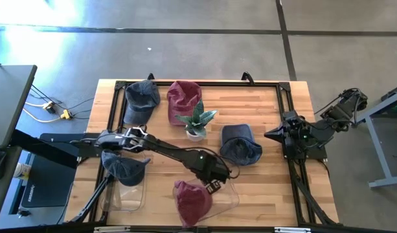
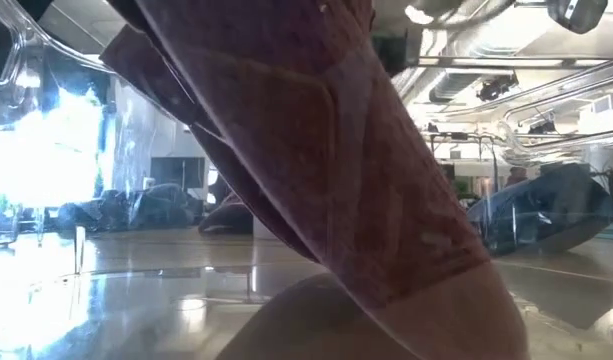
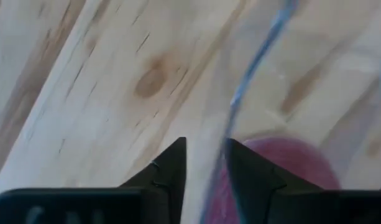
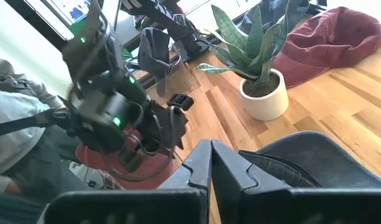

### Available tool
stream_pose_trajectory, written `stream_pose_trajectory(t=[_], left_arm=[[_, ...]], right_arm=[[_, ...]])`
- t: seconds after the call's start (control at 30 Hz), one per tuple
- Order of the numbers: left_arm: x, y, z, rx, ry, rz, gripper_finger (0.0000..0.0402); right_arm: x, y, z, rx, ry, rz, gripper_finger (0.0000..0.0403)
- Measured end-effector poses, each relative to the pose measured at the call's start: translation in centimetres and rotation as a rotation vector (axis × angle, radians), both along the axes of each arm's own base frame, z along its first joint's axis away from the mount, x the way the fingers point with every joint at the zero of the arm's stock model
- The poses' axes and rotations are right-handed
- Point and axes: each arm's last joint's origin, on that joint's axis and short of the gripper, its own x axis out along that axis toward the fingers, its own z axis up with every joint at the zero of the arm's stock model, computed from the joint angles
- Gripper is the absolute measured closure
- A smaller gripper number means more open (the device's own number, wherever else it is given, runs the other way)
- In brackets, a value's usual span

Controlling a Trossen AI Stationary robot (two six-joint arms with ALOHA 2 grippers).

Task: Pick & Place hat
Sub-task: Adjust the right transparent bin, then put the right blue cap into the left transparent bin

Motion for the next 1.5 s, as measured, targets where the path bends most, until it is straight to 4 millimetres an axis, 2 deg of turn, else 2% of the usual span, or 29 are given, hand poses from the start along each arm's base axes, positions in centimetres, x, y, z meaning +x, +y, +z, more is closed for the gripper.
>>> stream_pose_trajectory(t=[0.2, 0.6, 0.73, 0.9, 1.07, 1.13, 1.23, 1.37, 1.5], left_arm=[[0.1, 0.3, -0.5, 0.041, 0.013, -0.171, 0.0392], [0.5, 4.4, -0.5, 0.137, 0.063, -0.506, 0.0398], [0.7, 5.5, -0.5, 0.157, 0.073, -0.541, 0.0399], [0.8, 6.3, -0.5, 0.191, 0.075, -0.604, 0.0399], [0.8, 6.2, -0.5, 0.159, 0.072, -0.621, 0.0398], [0.8, 6.1, -0.3, 0.105, 0.067, -0.63, 0.0392], [0.8, 5.9, 0.8, 0.059, 0.041, -0.637, 0.0361], [1.0, 6.3, 3.8, 0.06, -0.018, -0.62, 0.0297], [1.2, 7.5, 6.5, -0.007, -0.171, -0.526, 0.0244]], right_arm=[[0.0, 0.0, 0.0, -0.005, 0.0, 0.002, 0.0401], [0.0, 0.0, 0.1, -0.003, -0.008, -0.005, 0.0401], [0.0, 0.0, 0.1, -0.001, -0.008, -0.005, 0.0397], [0.0, 0.0, 0.1, 0.003, -0.008, -0.006, 0.0399], [0.0, 0.0, 0.1, 0.002, -0.008, -0.006, 0.04], [0.0, 0.0, 0.1, 0.001, -0.008, -0.006, 0.0397], [0.0, 0.0, 0.1, -0.002, -0.008, -0.005, 0.0396], [0.0, 0.0, 0.1, -0.006, -0.008, -0.005, 0.0401], [0.0, 0.0, 0.1, -0.009, -0.013, -0.002, 0.0399]])
